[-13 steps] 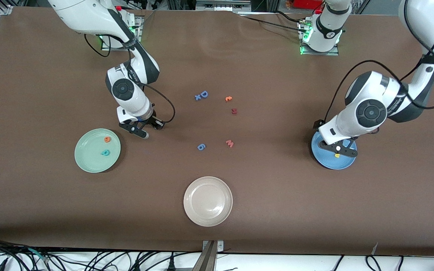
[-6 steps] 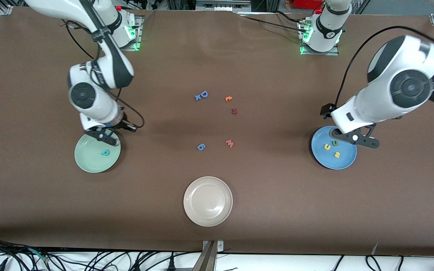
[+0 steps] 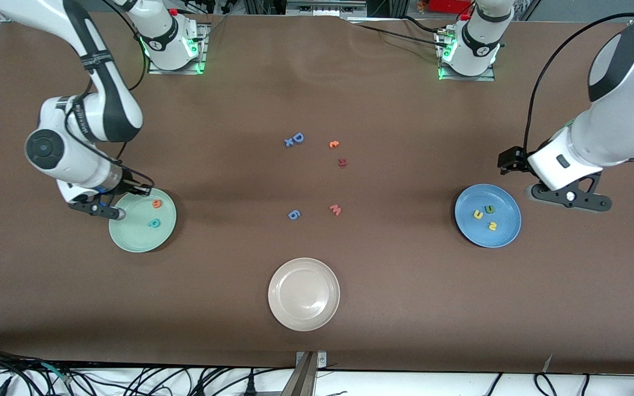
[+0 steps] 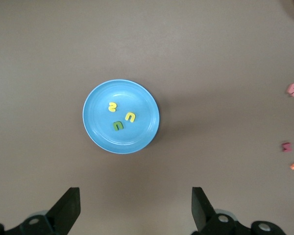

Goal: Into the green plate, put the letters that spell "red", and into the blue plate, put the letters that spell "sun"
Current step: 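Place the cyan j on the green plate while the left gripper withdraws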

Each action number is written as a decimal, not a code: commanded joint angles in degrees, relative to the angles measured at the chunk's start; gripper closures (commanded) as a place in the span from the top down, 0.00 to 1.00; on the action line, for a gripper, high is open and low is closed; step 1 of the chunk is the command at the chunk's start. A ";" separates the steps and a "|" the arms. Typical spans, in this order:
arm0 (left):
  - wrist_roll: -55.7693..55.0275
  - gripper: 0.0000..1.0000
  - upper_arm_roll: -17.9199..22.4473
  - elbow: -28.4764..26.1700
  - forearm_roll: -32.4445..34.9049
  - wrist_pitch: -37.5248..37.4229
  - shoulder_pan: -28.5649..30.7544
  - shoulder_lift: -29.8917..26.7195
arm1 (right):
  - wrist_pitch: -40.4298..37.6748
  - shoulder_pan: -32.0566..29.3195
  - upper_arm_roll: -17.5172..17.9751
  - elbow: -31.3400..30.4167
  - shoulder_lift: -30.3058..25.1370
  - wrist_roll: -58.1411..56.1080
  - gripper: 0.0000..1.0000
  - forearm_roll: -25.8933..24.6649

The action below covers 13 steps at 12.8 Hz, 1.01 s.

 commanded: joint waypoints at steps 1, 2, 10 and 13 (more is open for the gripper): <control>1.96 1.00 15.90 -0.47 -7.88 -0.66 -11.41 -6.78 | -0.26 -2.61 0.48 0.75 1.33 -4.97 0.01 -0.66; 2.49 1.00 22.41 -0.47 -10.00 -0.66 -16.77 -8.10 | -0.25 -3.75 0.31 1.89 2.82 -6.20 0.01 -0.66; 2.84 1.00 41.80 -11.45 -16.59 9.00 -33.08 -17.86 | 6.41 -4.12 -1.72 6.20 11.18 -9.03 0.04 0.39; 4.50 1.00 42.34 -16.17 -16.96 12.15 -32.91 -20.84 | 6.43 -3.42 -1.72 6.90 11.27 -7.45 0.65 1.36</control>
